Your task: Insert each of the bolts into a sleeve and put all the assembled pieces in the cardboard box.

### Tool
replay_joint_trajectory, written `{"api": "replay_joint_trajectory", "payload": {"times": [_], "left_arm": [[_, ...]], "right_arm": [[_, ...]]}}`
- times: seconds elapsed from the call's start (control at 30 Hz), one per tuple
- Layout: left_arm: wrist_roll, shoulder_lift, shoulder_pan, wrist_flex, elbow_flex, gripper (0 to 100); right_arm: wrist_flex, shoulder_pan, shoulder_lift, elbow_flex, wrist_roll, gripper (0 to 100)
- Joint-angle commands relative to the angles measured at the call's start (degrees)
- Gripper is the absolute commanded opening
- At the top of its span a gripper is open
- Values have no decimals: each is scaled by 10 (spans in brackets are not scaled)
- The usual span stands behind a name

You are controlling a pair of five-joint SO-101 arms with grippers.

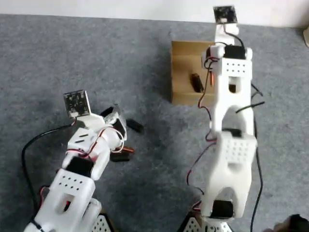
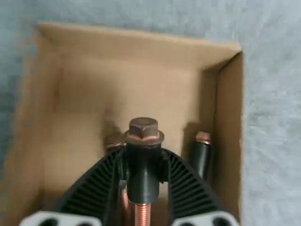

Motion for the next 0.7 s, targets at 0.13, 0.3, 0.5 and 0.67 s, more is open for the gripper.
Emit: {"api": "replay_joint_trajectory", "payload": {"times": [0.13, 0.3, 0.5, 0.67], "left_arm": [[-1, 6, -7, -14, -36, 7], [-1, 6, -6, -15, -36, 7], [-1, 6, -6, -15, -36, 7], [-1, 6, -5, -15, -36, 7]], "right_arm": [[26, 27, 269, -363, 10, 5], [46, 23, 354, -409, 10, 5], [58, 18, 363, -413, 8, 41], [109, 15, 334, -413, 11, 265]]}}
